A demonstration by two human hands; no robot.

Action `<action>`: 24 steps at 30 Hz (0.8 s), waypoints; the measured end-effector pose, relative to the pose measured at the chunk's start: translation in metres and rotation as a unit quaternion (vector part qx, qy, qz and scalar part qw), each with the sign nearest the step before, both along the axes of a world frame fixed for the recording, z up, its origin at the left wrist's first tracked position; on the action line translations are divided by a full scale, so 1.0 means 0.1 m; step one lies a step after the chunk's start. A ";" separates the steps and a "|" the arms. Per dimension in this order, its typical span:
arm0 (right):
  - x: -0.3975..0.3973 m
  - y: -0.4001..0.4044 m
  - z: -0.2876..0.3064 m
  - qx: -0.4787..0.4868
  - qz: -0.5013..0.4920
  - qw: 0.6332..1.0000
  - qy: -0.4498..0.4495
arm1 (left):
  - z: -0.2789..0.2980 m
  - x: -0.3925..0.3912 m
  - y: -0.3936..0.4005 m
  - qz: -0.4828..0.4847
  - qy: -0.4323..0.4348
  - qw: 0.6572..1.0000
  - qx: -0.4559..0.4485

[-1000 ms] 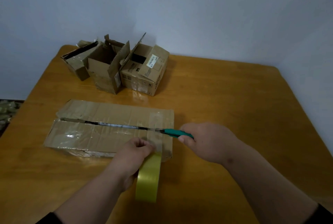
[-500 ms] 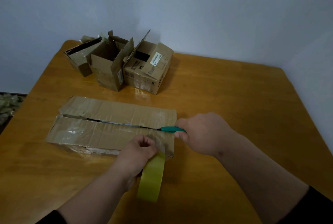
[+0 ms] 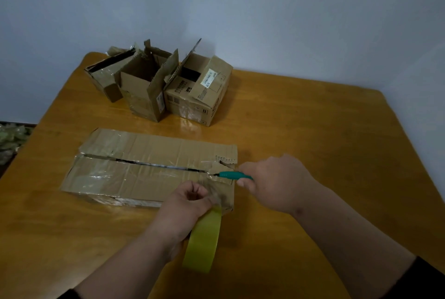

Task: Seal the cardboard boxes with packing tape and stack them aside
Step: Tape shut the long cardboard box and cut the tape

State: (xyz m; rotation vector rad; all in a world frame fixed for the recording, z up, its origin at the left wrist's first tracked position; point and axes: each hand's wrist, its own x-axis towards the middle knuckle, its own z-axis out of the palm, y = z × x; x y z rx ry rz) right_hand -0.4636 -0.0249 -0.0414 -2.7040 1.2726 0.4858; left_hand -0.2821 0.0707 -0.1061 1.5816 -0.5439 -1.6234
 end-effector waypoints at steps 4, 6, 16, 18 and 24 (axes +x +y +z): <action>-0.09 -0.02 0.03 0.017 -0.011 0.999 -0.026 | -0.01 0.00 -0.02 -0.004 -0.004 1.000 0.000; -0.14 -0.02 0.02 0.055 -0.052 0.995 -0.068 | -0.02 0.01 -0.02 -0.005 -0.005 1.000 -0.001; 0.02 0.05 -0.52 0.115 -0.309 0.905 -0.267 | 0.00 0.02 -0.04 -0.014 0.013 1.000 -0.007; 0.13 0.08 -0.64 0.086 -0.292 0.912 -0.277 | 0.00 0.03 -0.04 -0.013 0.014 1.000 -0.008; 0.24 0.05 -0.80 0.017 -0.219 0.937 -0.272 | -0.01 0.04 -0.04 -0.021 0.012 1.000 -0.010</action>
